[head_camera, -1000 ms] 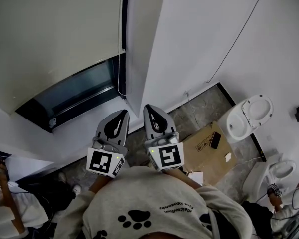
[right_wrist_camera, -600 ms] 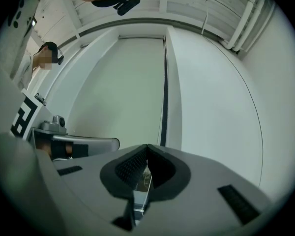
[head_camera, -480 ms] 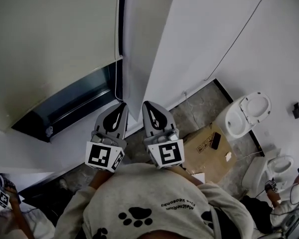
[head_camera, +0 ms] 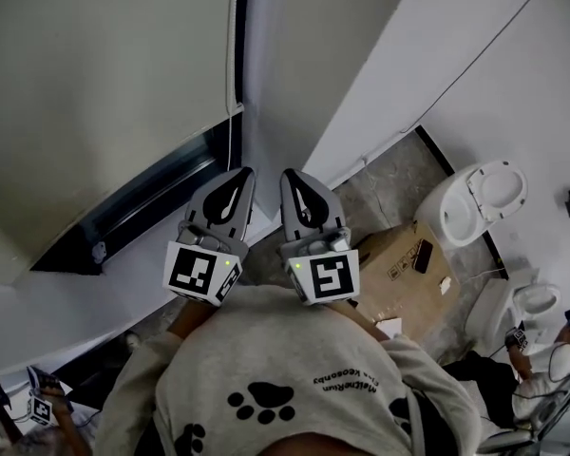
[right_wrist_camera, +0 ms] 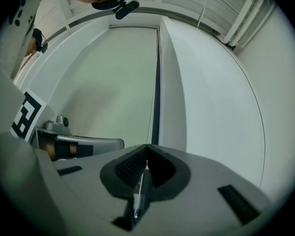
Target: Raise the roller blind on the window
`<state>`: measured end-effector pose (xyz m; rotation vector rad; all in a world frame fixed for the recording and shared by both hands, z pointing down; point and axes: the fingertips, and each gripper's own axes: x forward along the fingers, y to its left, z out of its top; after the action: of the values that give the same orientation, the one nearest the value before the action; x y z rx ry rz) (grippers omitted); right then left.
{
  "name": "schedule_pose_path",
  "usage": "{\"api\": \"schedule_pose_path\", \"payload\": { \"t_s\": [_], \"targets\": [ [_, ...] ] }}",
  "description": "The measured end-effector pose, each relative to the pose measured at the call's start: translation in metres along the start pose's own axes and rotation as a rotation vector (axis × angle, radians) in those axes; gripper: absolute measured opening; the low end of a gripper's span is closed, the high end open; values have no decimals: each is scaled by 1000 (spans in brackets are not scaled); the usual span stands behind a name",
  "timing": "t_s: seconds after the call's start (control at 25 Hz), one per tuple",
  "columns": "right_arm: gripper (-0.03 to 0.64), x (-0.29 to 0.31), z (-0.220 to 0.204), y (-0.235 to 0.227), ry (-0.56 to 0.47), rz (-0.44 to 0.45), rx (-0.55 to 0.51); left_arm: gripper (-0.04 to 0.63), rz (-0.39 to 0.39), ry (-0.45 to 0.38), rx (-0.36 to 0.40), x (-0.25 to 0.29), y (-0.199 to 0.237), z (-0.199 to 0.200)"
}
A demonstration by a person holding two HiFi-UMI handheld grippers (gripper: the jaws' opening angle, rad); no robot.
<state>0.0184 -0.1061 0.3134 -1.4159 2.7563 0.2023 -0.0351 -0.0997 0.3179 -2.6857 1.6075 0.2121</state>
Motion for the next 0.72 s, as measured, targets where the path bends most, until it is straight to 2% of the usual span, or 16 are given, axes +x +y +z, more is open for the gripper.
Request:
{"api": "schedule_pose_path", "payload": {
  "t_s": [0.36,0.64,0.72],
  "targets": [
    [9,48,-3,-5,3,-53,9,9,-74,25,18,53,42,-2],
    [9,74,-12,-14,32,-146,37,11,-208,69,3,88,60,-10],
    [9,83,-17,-16,31,-156,41,11,-224,78,7,97,66,-15]
  ]
}}
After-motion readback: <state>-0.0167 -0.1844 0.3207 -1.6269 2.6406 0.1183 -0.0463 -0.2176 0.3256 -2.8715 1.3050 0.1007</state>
